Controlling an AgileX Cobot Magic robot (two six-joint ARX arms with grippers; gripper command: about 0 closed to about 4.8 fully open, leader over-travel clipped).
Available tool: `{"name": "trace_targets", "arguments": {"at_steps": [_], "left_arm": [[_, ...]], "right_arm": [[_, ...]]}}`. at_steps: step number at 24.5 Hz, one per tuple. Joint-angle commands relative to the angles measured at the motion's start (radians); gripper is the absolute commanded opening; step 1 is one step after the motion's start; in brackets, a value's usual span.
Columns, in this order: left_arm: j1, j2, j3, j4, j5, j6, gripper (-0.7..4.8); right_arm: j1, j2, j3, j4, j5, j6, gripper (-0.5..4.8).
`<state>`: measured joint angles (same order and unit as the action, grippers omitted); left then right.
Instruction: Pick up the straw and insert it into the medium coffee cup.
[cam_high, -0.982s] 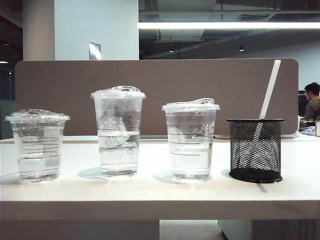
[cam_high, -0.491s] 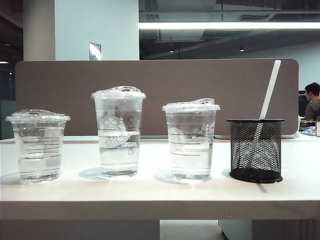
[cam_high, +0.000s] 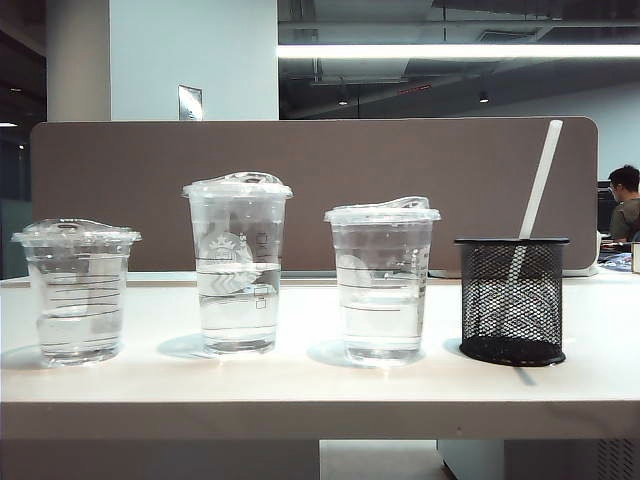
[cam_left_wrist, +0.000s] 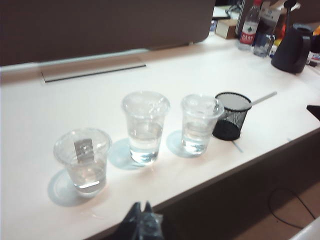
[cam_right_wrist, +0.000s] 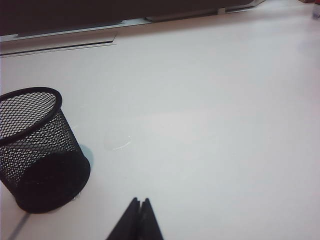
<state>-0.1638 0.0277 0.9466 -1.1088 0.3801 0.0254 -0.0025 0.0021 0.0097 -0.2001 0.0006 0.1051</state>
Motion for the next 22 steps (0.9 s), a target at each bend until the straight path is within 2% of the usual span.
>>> {"name": "trace_targets", "arguments": {"at_steps": [1, 8, 19, 22], "left_arm": [[0.002, 0.003, 0.003, 0.018, -0.041, -0.006, -0.04], [0.002, 0.003, 0.003, -0.042, -0.043, -0.029, -0.04], [0.002, 0.003, 0.003, -0.04, -0.043, -0.029, -0.04], [0.002, 0.003, 0.003, -0.037, -0.043, -0.029, -0.04]], "right_arm": [[0.001, -0.002, 0.002, 0.003, 0.005, 0.002, -0.01], [0.001, -0.002, 0.002, 0.003, 0.004, 0.002, -0.01], [0.002, -0.002, 0.002, 0.004, 0.001, 0.004, -0.01], [0.0, -0.002, 0.042, 0.053, 0.027, 0.008, -0.02]]}}
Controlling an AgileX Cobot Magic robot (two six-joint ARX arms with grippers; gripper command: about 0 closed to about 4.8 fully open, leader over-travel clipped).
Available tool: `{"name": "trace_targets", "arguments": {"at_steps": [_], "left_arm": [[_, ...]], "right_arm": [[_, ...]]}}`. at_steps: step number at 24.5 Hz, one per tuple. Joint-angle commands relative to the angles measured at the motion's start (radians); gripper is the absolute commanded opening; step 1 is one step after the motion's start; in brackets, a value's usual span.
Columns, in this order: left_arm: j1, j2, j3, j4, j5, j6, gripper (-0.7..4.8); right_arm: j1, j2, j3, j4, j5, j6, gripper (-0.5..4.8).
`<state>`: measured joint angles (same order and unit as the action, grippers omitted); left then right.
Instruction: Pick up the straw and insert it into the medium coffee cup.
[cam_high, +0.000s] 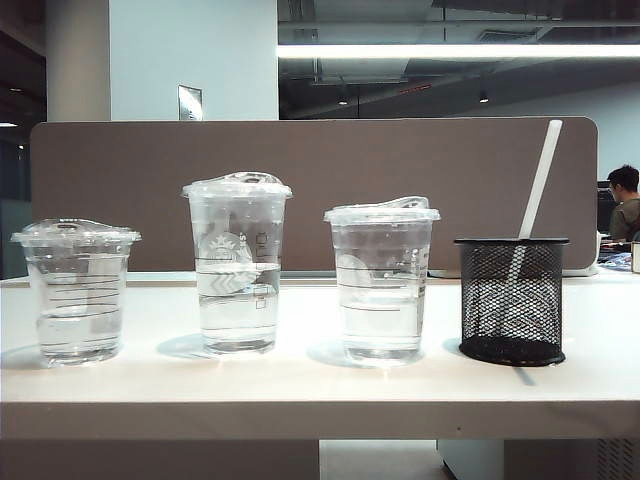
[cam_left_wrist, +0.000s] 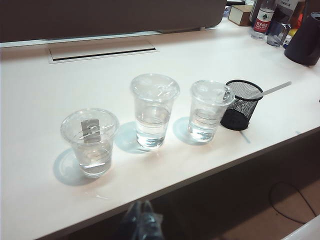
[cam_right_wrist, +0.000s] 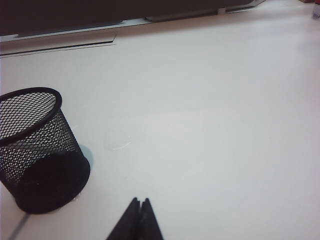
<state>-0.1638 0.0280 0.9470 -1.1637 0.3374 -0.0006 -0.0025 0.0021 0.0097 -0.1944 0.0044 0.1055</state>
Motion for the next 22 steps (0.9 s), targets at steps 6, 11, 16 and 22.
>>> {"name": "trace_targets", "arguments": {"at_steps": [6, 11, 16, 22], "left_arm": [[0.002, 0.003, 0.003, 0.021, -0.001, -0.003, -0.04], [0.002, 0.003, 0.002, 0.046, -0.004, -0.003, -0.04], [0.002, 0.003, 0.0, 0.066, -0.004, 0.012, -0.04], [0.002, 0.003, -0.001, 0.065, -0.022, 0.024, -0.04]], "right_arm": [[0.0, 0.033, 0.475, -0.036, 0.125, -0.072, -0.04], [0.001, 0.415, 1.204, -0.358, 0.206, -0.428, -0.04], [0.001, 0.758, 1.644, -0.413, 0.139, -0.432, -0.04], [-0.008, 1.15, 1.826, -0.169, -0.097, -0.391, -0.04]]}}
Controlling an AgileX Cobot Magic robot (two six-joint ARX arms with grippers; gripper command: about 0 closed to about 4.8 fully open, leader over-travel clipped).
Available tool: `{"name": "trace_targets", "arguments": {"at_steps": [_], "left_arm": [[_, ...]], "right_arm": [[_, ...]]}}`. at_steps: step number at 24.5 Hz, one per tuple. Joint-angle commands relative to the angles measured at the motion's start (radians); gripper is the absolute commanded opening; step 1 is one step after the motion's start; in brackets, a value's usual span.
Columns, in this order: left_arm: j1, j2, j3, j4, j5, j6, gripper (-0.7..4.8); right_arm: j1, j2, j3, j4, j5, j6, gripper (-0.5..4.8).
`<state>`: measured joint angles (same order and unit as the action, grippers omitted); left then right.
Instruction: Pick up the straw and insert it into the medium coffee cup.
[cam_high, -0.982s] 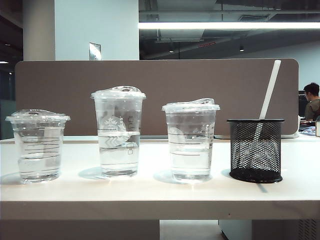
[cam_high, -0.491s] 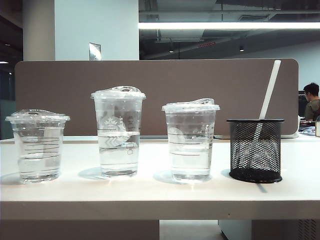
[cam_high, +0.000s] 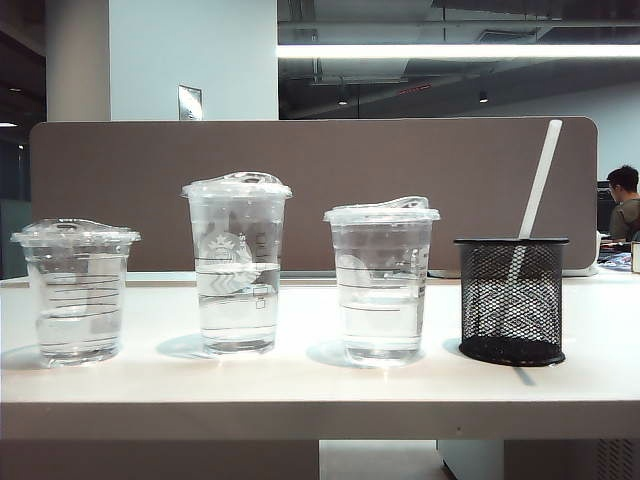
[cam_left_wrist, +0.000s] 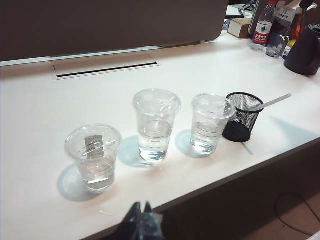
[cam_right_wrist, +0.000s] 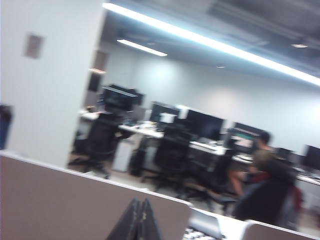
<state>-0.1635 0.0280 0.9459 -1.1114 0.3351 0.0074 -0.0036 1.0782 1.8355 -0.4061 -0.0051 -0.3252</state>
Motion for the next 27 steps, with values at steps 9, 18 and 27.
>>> {"name": "trace_targets", "arguments": {"at_steps": [9, 18, 27], "left_arm": [[0.003, 0.003, 0.001, 0.012, -0.053, 0.022, -0.04], [0.003, 0.003, 0.001, 0.012, -0.062, 0.022, -0.04], [0.003, 0.003, 0.0, 0.013, -0.062, 0.019, -0.04]], "right_arm": [[-0.117, 0.36, -0.083, 0.148, -0.267, 0.267, -0.04], [-0.117, 0.38, -0.716, 0.802, -0.262, 0.409, -0.04], [-0.106, 0.325, -1.263, 1.181, -0.229, 0.431, -0.04]]}}
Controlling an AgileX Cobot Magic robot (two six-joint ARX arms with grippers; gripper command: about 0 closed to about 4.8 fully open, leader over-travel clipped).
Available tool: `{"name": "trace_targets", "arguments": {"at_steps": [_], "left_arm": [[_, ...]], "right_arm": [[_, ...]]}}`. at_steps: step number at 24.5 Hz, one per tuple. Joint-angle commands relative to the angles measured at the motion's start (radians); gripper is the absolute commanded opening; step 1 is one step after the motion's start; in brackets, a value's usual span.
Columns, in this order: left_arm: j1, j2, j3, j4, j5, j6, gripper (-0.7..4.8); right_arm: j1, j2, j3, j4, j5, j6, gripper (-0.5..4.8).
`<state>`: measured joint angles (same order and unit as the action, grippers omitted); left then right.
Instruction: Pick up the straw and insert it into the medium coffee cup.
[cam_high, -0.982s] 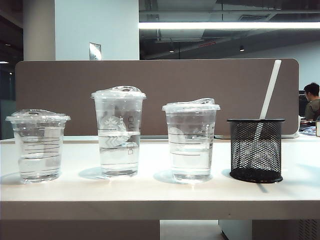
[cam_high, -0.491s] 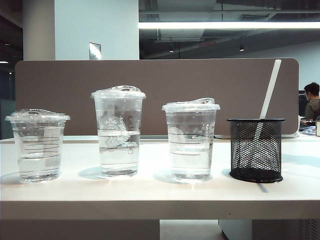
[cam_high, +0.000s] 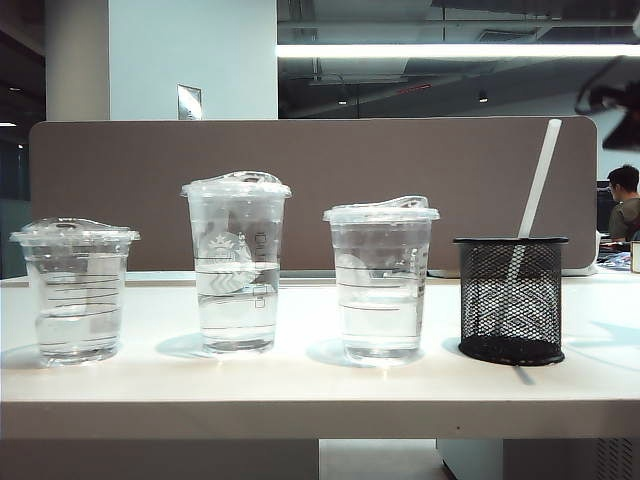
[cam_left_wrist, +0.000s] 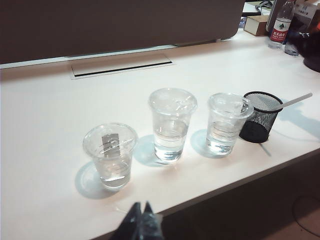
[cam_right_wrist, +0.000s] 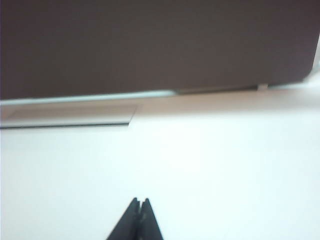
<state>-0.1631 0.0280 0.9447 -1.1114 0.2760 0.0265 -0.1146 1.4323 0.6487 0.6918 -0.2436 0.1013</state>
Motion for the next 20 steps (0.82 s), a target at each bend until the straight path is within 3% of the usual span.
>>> {"name": "trace_targets", "arguments": {"at_steps": [1, 5, 9, 12, 20], "left_arm": [[0.003, 0.003, 0.002, 0.013, -0.003, 0.0, -0.04], [0.003, 0.003, 0.002, 0.013, -0.003, 0.0, -0.04], [0.003, 0.003, 0.002, 0.013, -0.003, 0.0, -0.03], [0.003, 0.003, 0.002, 0.013, -0.003, 0.0, -0.03], [0.003, 0.003, 0.002, 0.013, 0.002, 0.0, -0.03]], "right_arm": [[0.005, -0.043, -0.108, 0.097, 0.01, 0.004, -0.04], [0.007, -0.151, -0.227, 0.09, 0.011, 0.003, -0.04], [0.03, -0.313, -0.325, 0.013, 0.087, 0.003, 0.0], [0.096, -0.458, -0.383, -0.158, 0.093, -0.004, 0.01], [0.279, -0.476, -0.475, -0.152, 0.183, -0.027, 0.48]]}}
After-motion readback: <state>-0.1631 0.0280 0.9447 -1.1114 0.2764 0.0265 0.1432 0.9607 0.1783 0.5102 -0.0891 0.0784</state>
